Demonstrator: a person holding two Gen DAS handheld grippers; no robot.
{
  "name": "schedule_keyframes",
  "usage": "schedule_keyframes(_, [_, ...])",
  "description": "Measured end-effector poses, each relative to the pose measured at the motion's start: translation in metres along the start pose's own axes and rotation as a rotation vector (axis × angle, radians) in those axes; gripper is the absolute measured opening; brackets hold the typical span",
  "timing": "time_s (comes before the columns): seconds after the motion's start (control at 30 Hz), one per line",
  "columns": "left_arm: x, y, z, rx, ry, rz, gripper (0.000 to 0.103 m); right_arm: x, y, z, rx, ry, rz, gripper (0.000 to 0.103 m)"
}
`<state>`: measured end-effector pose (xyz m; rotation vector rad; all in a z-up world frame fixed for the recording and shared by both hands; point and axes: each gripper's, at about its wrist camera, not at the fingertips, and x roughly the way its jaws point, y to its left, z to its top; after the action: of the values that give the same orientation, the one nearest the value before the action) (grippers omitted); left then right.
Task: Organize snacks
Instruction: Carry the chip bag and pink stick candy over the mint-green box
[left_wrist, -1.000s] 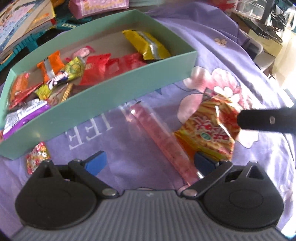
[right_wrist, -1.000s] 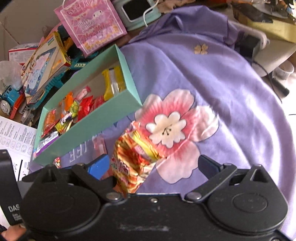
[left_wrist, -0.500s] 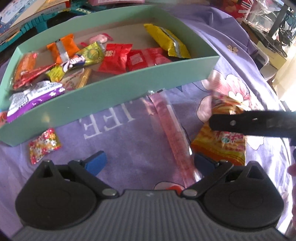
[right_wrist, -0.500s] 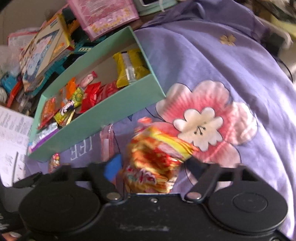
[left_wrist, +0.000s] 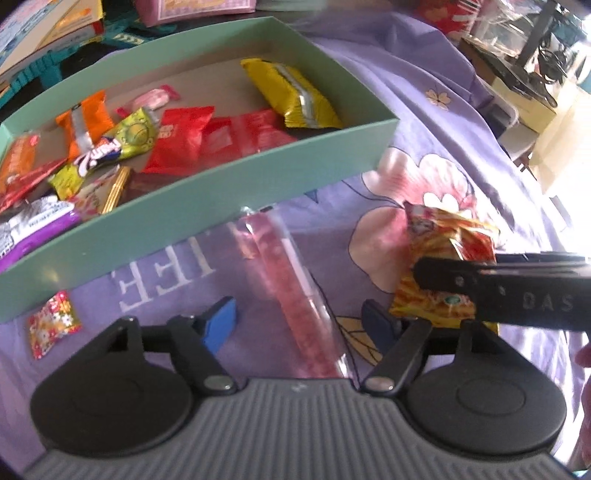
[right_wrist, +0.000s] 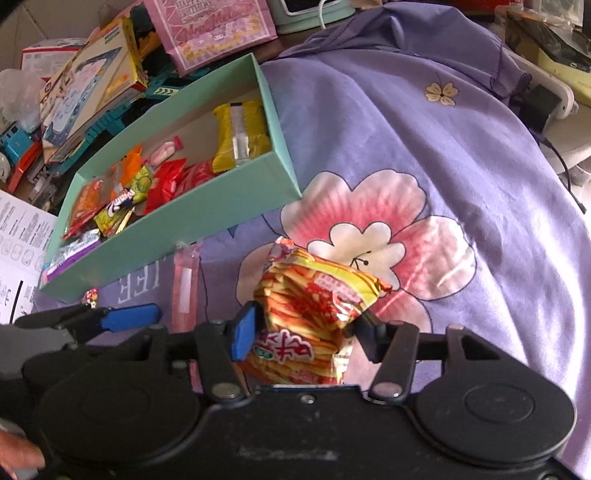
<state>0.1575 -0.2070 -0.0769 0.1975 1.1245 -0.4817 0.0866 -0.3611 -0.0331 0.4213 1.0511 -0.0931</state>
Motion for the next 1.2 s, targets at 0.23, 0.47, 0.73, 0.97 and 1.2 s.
schedule_keyframes(0.23, [-0.008,0.003,-0.005,0.027,-0.008,-0.001,0.023,-0.002,-0.002,-0.006,0.037,-0.020,-0.001,0.059])
schedule_keyframes(0.47, [-0.019,0.007,-0.013,0.028,-0.012,0.018,0.016,-0.011,0.009,-0.014,-0.026,-0.021,0.017,0.050])
schedule_keyframes(0.73, [-0.043,0.018,-0.023,0.008,-0.043,0.004,0.016,-0.029,0.020,-0.008,-0.055,-0.061,0.019,0.050])
schedule_keyframes(0.97, [-0.071,0.031,-0.030,-0.029,-0.085,-0.028,0.016,-0.041,0.033,-0.006,-0.088,-0.085,0.022,0.050])
schedule_keyframes(1.2, [-0.102,0.040,-0.022,-0.052,-0.152,-0.050,0.016,-0.052,0.048,0.009,-0.133,-0.121,0.035,0.050])
